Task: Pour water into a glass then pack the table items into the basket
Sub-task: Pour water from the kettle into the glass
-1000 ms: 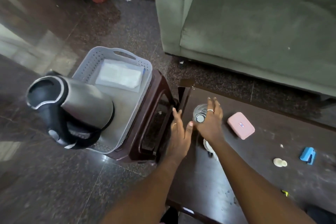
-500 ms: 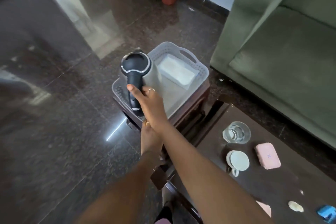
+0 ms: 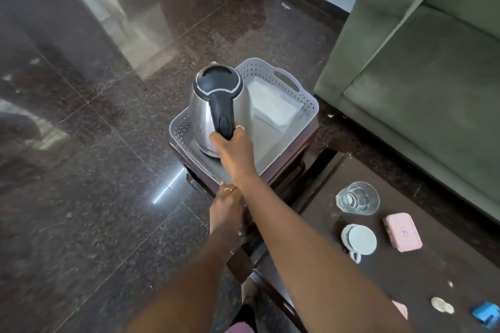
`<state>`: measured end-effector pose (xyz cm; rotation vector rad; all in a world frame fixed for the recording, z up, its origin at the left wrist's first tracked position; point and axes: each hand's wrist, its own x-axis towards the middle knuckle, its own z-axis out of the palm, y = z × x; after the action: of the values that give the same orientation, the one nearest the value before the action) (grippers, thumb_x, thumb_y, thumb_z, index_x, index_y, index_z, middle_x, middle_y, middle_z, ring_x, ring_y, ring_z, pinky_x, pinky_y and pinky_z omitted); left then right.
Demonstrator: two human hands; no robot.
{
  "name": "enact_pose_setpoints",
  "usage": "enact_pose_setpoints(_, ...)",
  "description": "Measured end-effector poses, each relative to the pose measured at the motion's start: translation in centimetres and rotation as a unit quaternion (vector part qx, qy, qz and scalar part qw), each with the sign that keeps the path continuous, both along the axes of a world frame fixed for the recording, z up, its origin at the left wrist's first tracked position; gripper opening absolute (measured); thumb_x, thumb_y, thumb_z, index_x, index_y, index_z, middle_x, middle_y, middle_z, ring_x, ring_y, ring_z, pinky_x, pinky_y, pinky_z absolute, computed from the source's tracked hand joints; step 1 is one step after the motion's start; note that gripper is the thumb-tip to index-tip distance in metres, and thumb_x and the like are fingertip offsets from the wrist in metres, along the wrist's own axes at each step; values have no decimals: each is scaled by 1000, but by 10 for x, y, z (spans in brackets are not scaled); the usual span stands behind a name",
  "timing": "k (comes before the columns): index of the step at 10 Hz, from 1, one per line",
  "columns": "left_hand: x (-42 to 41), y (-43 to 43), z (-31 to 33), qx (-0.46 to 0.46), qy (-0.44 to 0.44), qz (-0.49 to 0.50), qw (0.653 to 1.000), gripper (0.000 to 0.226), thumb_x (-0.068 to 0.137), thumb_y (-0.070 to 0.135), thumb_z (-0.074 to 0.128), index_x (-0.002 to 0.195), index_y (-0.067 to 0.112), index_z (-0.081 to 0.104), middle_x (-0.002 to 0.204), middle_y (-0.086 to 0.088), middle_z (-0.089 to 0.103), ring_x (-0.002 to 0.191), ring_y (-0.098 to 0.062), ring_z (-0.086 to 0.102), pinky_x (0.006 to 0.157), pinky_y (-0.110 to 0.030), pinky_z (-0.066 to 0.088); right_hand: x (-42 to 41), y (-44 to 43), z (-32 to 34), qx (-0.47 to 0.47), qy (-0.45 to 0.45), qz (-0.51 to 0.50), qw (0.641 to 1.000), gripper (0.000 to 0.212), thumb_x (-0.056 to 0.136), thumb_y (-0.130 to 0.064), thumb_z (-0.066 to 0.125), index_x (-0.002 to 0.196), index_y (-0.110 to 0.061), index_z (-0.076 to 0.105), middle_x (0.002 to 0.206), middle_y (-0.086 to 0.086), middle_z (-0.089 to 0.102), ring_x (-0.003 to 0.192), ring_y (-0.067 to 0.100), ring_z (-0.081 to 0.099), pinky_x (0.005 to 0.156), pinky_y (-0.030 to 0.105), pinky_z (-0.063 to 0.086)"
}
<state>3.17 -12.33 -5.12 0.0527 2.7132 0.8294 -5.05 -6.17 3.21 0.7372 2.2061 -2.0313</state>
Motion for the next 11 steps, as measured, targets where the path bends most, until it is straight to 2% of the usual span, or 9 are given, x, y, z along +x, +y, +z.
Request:
enact_pose_setpoints(1, 1, 1, -3, -91, 37, -63, 993, 32, 86, 1, 53, 114, 13, 65, 114, -6, 66, 118, -27, 53, 82, -39, 51, -1, 23, 17, -16, -9, 13, 1000, 21, 76, -15, 58, 64, -18, 41, 55, -5, 42, 45, 9, 36, 42, 19, 31)
enact_pose_setpoints(2, 0, 4, -3, -101, 70, -53, 991, 43, 67, -11, 66, 103, 11, 70, 97, -11, 71, 98, -30, 65, 64, -42, 56, 6, 51, 42, -24, 6, 17, 1000, 13, 68, -21, 57, 62, -20, 45, 52, -6, 46, 46, 10, 42, 48, 23, 33)
enact_pose_setpoints(3, 5, 9, -2, -88, 103, -31, 990, 37, 66, -9, 69, 97, 11, 71, 89, -14, 72, 90, -35, 68, 62, -47, 57, 21, 89, 77, -23, 41, 2, 999, 8, 60, -20, 57, 63, -17, 50, 55, -1, 53, 56, 16, 47, 57, 32, 37)
enact_pose_setpoints(4, 8, 23, -2, 1, 134, 20, 991, 41, 76, -3, 61, 114, 12, 61, 114, -11, 63, 107, -33, 60, 80, -47, 56, 49, 137, 113, -1, 62, 3, 998, 9, 57, -13, 55, 62, -15, 49, 54, 6, 47, 54, 15, 43, 55, 28, 34)
enact_pose_setpoints(5, 8, 67, 0, 115, 137, -15, 984, 45, 76, -2, 56, 120, 7, 54, 126, -15, 53, 116, -36, 50, 103, -48, 42, 87, 183, 142, 106, 18, 25, 994, 13, 52, -15, 56, 54, -20, 44, 45, -7, 41, 44, 7, 35, 41, 18, 29)
enact_pose_setpoints(7, 20, 157, -5, 162, -6, -177, 971, 62, 77, 21, 65, 134, 11, 41, 139, -9, 43, 131, -27, 39, 110, -38, 35, 161, 259, 155, 256, -133, 46, 956, 13, 43, -23, 56, 47, -19, 45, 42, -8, 37, 45, 11, 35, 45, 27, 26)
enact_pose_setpoints(8, 23, 190, -18, 94, -68, -250, 961, 87, 73, 39, 72, 142, 8, 30, 148, -7, 35, 137, -23, 32, 113, -36, 28, 191, 291, 148, 253, -168, 36, 952, 10, 41, -17, 55, 47, -14, 48, 42, -5, 40, 42, 12, 35, 41, 24, 24)
enact_pose_setpoints(9, 22, 214, -26, 69, -114, -259, 957, 105, 64, 42, 80, 145, 8, 22, 151, -9, 28, 139, -22, 28, 113, -35, 29, 210, 318, 131, 276, -227, 68, 932, 19, 38, -16, 54, 53, -5, 50, 45, 1, 42, 43, 13, 36, 43, 26, 25)
enact_pose_setpoints(11, 18, 240, -48, 48, -146, -280, 948, 121, 57, 31, 87, 147, 7, 11, 153, -12, 23, 141, -24, 24, 113, -31, 24, 218, 336, 91, 290, -274, 98, 912, 20, 54, -24, 68, 47, -15, 53, 37, -1, 51, 35, 11, 43, 37, 16, 34)
